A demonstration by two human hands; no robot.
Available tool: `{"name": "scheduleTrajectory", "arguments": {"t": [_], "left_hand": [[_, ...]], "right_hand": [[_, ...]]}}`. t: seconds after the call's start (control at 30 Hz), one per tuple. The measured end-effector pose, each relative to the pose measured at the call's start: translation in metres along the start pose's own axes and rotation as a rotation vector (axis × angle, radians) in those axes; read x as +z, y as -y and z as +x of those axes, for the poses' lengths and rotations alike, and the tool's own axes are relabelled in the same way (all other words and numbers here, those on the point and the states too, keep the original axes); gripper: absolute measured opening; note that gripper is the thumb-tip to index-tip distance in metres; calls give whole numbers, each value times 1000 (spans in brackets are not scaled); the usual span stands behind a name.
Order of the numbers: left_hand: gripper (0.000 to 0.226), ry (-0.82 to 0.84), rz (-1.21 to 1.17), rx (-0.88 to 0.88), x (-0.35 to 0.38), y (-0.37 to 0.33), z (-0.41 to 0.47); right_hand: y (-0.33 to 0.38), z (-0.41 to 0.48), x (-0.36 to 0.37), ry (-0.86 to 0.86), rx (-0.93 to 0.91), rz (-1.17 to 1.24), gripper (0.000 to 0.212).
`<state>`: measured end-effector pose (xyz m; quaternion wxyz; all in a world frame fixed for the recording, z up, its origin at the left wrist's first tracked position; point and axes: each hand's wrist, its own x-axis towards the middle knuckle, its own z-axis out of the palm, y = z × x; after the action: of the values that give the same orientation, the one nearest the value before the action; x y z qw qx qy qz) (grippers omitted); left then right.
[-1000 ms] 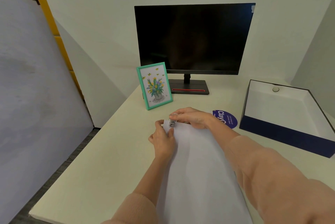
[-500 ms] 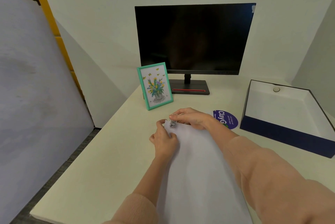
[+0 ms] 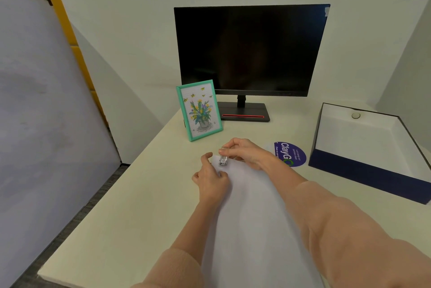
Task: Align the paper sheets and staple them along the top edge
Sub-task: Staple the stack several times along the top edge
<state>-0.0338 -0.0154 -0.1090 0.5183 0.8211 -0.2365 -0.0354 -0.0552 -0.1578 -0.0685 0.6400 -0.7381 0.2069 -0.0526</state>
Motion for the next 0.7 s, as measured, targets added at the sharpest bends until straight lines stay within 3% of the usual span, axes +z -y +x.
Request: {"name": "scheduleTrajectory", "arguments": {"t": [0.13,0.27,0.6,0.7], "left_hand": [[54,-4,15,4,-1,-1,-1],[52,-15,6,-9,-1,-2,0],[45,-14,49,20,-1,-3,-1],[44,-10,67,24,-2,-5,-1]], "right_hand": [[1,-1,-3,56,12,15,18],[4,-1,-6,104,65,-8,38],[7,-3,-6,114,65,-22,36],[6,-4,-7,145,60,-55,44]]}}
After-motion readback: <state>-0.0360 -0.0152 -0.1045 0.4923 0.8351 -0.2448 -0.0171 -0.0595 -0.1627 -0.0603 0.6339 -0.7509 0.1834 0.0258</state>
